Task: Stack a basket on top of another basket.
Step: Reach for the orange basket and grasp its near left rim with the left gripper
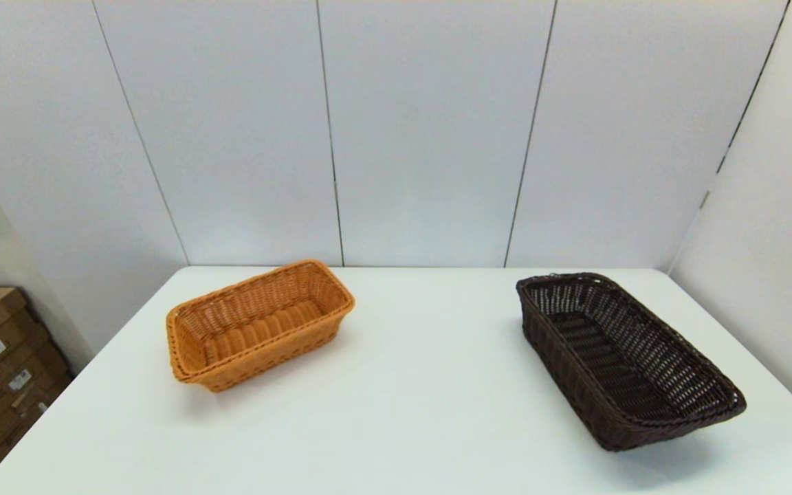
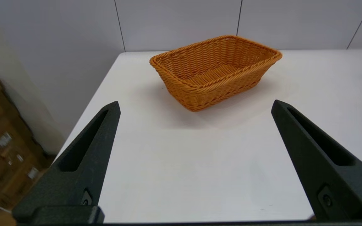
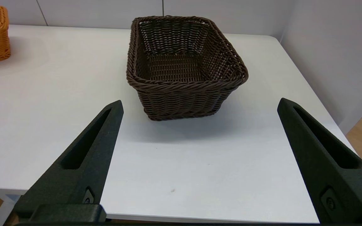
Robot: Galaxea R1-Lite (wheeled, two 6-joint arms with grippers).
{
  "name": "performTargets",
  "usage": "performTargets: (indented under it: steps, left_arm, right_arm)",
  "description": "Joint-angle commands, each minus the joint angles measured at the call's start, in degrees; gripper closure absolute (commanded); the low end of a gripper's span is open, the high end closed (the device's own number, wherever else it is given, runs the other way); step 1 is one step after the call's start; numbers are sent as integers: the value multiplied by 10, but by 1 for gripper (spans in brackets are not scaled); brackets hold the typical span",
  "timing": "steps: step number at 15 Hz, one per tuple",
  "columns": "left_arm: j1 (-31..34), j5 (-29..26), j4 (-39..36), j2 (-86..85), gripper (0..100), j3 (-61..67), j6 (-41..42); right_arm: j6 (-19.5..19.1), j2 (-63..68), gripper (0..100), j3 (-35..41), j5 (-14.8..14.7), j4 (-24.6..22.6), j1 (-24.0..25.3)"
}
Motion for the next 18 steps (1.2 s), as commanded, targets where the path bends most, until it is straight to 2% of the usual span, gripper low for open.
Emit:
performTargets:
  steps: [1, 4, 6, 8, 10, 12, 14, 18]
  left_arm:
    - [1, 52, 36, 245, 0, -181, -129]
    - [2, 108, 37, 430, 0, -278, -208]
    - [14, 109, 43, 534, 0, -327, -251]
    - [33, 107, 98, 653, 0, -384, -308]
    - [55, 83, 133, 741, 0, -422, -340]
    - [70, 23, 163, 795, 0, -448, -347]
    - [75, 10, 207, 837, 0, -480, -354]
    - [75, 0, 232, 905, 0, -534, -354]
  right_arm:
    - [0, 0, 0, 0, 0, 1, 0]
    - [0, 0, 0, 0, -1, 1, 0]
    - [0, 1, 0, -1, -1, 3, 0]
    - [0, 1, 0, -1, -1, 4, 0]
    - [0, 1, 0, -2, -1, 5, 0]
    - [0, 1, 0, -2, -1, 6, 0]
    - [0, 1, 0, -2, -1, 7, 0]
    - [0, 1, 0, -2, -1, 7, 0]
